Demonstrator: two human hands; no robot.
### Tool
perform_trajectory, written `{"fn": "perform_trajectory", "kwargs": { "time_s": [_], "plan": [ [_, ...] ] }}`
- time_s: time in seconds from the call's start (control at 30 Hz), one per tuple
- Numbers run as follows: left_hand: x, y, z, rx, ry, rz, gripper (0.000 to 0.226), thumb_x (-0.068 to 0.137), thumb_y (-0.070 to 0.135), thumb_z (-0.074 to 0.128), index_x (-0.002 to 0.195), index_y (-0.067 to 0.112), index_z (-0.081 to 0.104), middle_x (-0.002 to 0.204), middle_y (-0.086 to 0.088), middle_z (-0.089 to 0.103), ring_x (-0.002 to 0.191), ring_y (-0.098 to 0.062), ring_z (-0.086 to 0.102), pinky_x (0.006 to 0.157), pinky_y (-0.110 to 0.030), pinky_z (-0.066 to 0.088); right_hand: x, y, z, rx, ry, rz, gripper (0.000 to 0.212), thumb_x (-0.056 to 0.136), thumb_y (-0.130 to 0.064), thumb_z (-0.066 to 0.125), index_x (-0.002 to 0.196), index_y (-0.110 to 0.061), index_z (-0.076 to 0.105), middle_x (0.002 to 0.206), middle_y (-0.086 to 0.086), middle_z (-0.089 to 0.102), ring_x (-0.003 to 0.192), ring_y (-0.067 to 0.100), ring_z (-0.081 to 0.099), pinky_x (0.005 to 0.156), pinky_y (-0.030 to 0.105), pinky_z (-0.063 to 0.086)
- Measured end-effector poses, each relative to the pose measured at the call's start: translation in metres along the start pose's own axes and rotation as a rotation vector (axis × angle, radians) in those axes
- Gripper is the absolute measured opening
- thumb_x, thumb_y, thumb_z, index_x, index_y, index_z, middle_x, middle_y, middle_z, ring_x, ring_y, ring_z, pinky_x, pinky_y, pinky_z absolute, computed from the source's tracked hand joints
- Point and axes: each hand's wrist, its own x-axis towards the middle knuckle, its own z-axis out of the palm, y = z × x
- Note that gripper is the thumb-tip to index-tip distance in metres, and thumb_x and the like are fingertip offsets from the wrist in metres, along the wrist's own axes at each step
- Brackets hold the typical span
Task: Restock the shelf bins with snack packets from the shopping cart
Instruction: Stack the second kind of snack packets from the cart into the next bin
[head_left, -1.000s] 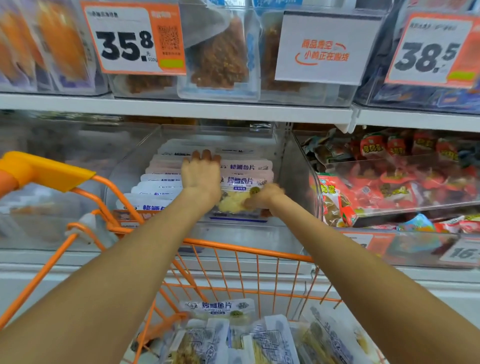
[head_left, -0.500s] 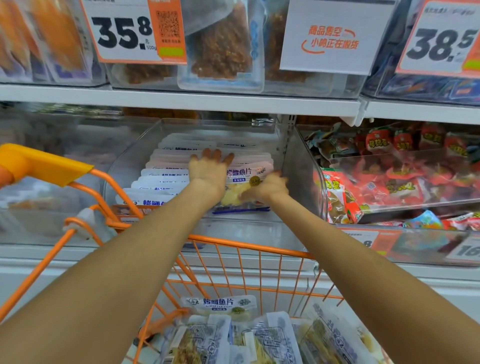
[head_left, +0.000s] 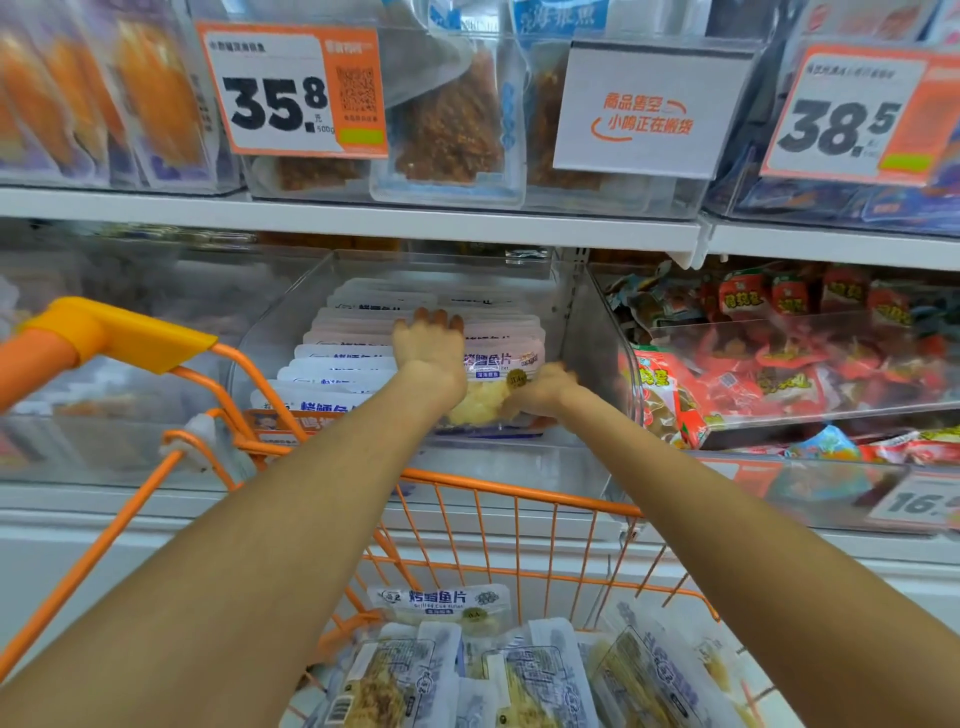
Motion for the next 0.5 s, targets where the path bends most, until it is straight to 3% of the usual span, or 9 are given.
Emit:
{"fn": "perform_trajectory", "kwargs": {
  "time_s": [0.17,0.33,0.5],
  "plan": [
    [-0.014,-0.008,-0.013,-0.026,0.04,0.016,0.071,0.08,0.025,0.071,0.14,0.012,0.035,0.138,-0.009,0.042,0.129,-0.026,0.037,0.101,-0.037,0.036,-0.017,0.005,-0.01,-0.086,0.013,-0.053,0.084,0.088,-0.023,0.066,0.146,0.006,0.01,0.149,0.021,0.018,0.14,0.033,0.025,0.109,0.038,0.038],
    [-0.026,-0.006,-0.012,-0.018,-0.023,0.06,0.065,0.085,0.025,0.067,0.143,0.018,0.038,0.143,-0.008,0.042,0.134,-0.026,0.035,0.103,-0.037,0.037,-0.036,0.012,-0.011,-0.134,-0.034,-0.046,0.07,0.08,-0.017,0.074,0.136,0.001,0.036,0.135,0.015,0.047,0.123,0.03,0.05,0.094,0.031,0.045],
    [-0.018,0.0,-0.004,0.056,0.033,0.048,0.054,0.088,0.028,0.064,0.136,0.016,0.043,0.138,-0.006,0.048,0.134,-0.025,0.034,0.104,-0.035,0.032,-0.034,0.008,-0.011,-0.171,0.066,-0.088,0.041,0.078,-0.017,0.075,0.114,-0.007,0.057,0.115,0.01,0.063,0.106,0.028,0.062,0.084,0.032,0.052]
  ]
}}
